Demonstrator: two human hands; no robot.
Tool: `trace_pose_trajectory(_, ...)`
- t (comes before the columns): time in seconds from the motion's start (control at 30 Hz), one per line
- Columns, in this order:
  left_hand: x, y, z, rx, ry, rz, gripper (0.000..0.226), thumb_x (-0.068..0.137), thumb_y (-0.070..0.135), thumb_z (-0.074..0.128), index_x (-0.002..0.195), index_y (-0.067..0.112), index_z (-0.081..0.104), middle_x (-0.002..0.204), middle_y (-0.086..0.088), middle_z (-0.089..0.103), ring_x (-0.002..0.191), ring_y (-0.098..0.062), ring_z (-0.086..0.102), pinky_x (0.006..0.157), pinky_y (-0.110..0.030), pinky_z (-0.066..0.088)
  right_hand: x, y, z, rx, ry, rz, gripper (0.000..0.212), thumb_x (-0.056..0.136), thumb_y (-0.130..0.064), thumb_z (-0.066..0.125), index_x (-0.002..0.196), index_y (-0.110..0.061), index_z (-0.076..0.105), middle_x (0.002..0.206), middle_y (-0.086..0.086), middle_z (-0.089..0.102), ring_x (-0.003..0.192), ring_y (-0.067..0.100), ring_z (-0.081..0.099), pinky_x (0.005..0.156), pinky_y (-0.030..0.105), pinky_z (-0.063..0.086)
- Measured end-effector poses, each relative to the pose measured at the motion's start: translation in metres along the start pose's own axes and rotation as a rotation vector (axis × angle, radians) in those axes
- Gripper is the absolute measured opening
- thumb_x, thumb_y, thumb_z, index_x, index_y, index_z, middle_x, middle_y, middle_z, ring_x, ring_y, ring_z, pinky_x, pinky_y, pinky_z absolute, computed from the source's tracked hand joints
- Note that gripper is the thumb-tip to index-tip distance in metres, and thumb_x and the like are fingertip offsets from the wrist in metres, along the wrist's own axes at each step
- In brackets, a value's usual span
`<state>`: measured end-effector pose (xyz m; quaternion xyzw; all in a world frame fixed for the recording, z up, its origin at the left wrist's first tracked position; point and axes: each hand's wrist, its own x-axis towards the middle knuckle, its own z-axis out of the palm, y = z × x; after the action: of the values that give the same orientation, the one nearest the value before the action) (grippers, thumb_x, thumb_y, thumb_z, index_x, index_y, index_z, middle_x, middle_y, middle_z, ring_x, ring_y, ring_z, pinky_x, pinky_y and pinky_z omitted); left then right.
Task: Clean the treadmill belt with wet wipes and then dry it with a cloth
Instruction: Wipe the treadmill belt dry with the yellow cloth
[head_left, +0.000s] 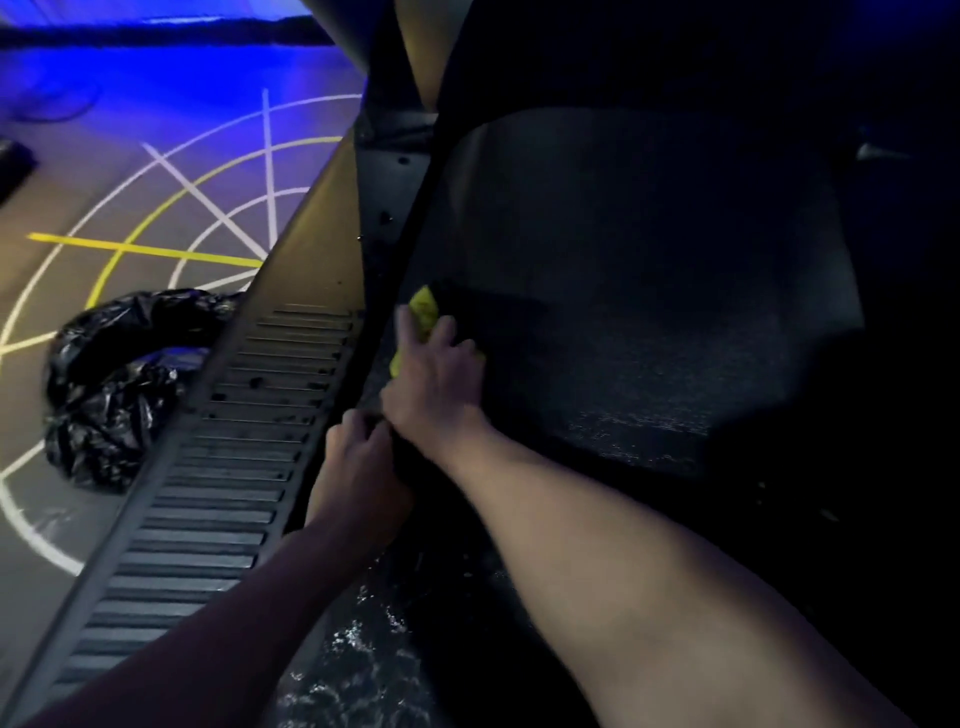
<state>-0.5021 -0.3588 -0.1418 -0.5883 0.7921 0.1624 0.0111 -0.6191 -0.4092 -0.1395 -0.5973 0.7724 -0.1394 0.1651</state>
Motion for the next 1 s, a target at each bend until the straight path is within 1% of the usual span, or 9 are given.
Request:
trace_pose_trajectory(0.1,-0.003,-0.028,0.001,-0.023,0.005,-0.009,0.049,0.072,0.046,0.055,0.1,0.008,0.067,0.084,-0.012,0.054,0.074,-0.03,0.046,0.063,-0.03,0.028,-0.004,-0.037,0.021,0.021,0.017,-0.086,0.078,0.083,-0.026,0.065,0.151,-0.024,0.026,0.124,0.017,0.048,0.098,0.037,0.054,0.079,0.04,0.045)
trace_pose_trajectory(0.23,-0.008,-0.02,0.002,0.042,-0.005,0.042,0.047,0.07,0.038,0.062,0.105,0.008,0.066,0.094,-0.014,0.051,0.082,-0.034,0.047,0.065,-0.034,0.035,-0.001,-0.024,0.021,-0.009,0.024,-0.152,0.06,0.088,-0.026,0.06,0.144,-0.026,0.036,0.129,0.015,0.045,0.104,0.038,0.051,0.086,0.045,0.044)
trace_pose_trajectory(0.3,-0.009,-0.007,0.001,0.123,-0.037,0.027,0.056,0.072,0.047,0.055,0.116,0.013,0.061,0.101,-0.012,0.051,0.089,-0.034,0.045,0.072,-0.041,0.042,-0.001,-0.018,0.016,-0.002,0.009,-0.168,0.052,0.092,-0.024,0.056,0.141,-0.028,0.038,0.13,0.013,0.042,0.106,0.038,0.049,0.084,0.047,0.045)
trace_pose_trajectory(0.37,-0.009,0.001,0.0,0.141,-0.044,0.022,0.058,0.072,0.041,0.065,0.12,0.009,0.061,0.105,-0.017,0.051,0.089,-0.038,0.047,0.072,-0.044,0.045,-0.001,-0.012,0.01,-0.005,0.007,-0.175,0.047,0.094,-0.023,0.052,0.139,-0.03,0.04,0.13,0.012,0.04,0.106,0.038,0.047,0.082,0.047,0.044)
trace_pose_trajectory(0.47,-0.007,0.017,-0.003,0.18,-0.074,0.048,0.057,0.073,0.034,0.062,0.124,0.008,0.06,0.115,-0.018,0.049,0.101,-0.04,0.048,0.077,-0.045,0.045,-0.006,0.01,0.001,-0.048,0.01,-0.17,0.043,0.096,-0.025,0.05,0.137,-0.032,0.04,0.132,0.012,0.038,0.107,0.037,0.045,0.081,0.047,0.04)
trace_pose_trajectory(0.53,-0.005,0.032,-0.003,0.21,-0.13,0.016,0.059,0.077,0.033,0.063,0.133,0.017,0.051,0.129,-0.013,0.041,0.118,-0.036,0.04,0.09,-0.043,0.041,-0.007,0.026,-0.005,-0.064,-0.005,-0.131,0.044,0.097,-0.027,0.048,0.14,-0.034,0.037,0.133,0.011,0.035,0.108,0.037,0.043,0.08,0.047,0.038)
trace_pose_trajectory(0.63,-0.003,0.057,0.002,0.2,-0.149,0.068,0.055,0.08,0.036,0.059,0.132,0.022,0.048,0.137,-0.007,0.035,0.128,-0.031,0.032,0.101,-0.045,0.036,-0.012,0.055,-0.016,-0.126,-0.009,-0.041,0.052,0.096,-0.032,0.053,0.144,-0.038,0.032,0.137,0.011,0.032,0.112,0.038,0.042,0.082,0.048,0.04)
trace_pose_trajectory(0.83,0.006,0.123,0.016,0.127,-0.171,0.329,0.05,0.085,0.038,0.055,0.132,0.023,0.051,0.139,-0.004,0.039,0.126,-0.031,0.037,0.102,-0.042,0.039,-0.032,0.142,-0.06,-0.11,0.0,0.175,0.059,0.09,-0.029,0.056,0.143,-0.04,0.034,0.139,0.01,0.033,0.116,0.039,0.041,0.089,0.05,0.041)
trace_pose_trajectory(1.0,0.007,0.179,0.032,0.193,-0.237,0.48,0.047,0.088,0.038,0.052,0.132,0.025,0.05,0.137,-0.006,0.037,0.124,-0.031,0.035,0.102,-0.042,0.038,-0.065,0.22,-0.092,-0.131,0.049,0.349,0.06,0.089,-0.027,0.055,0.143,-0.039,0.032,0.137,0.011,0.034,0.115,0.04,0.042,0.09,0.051,0.042)
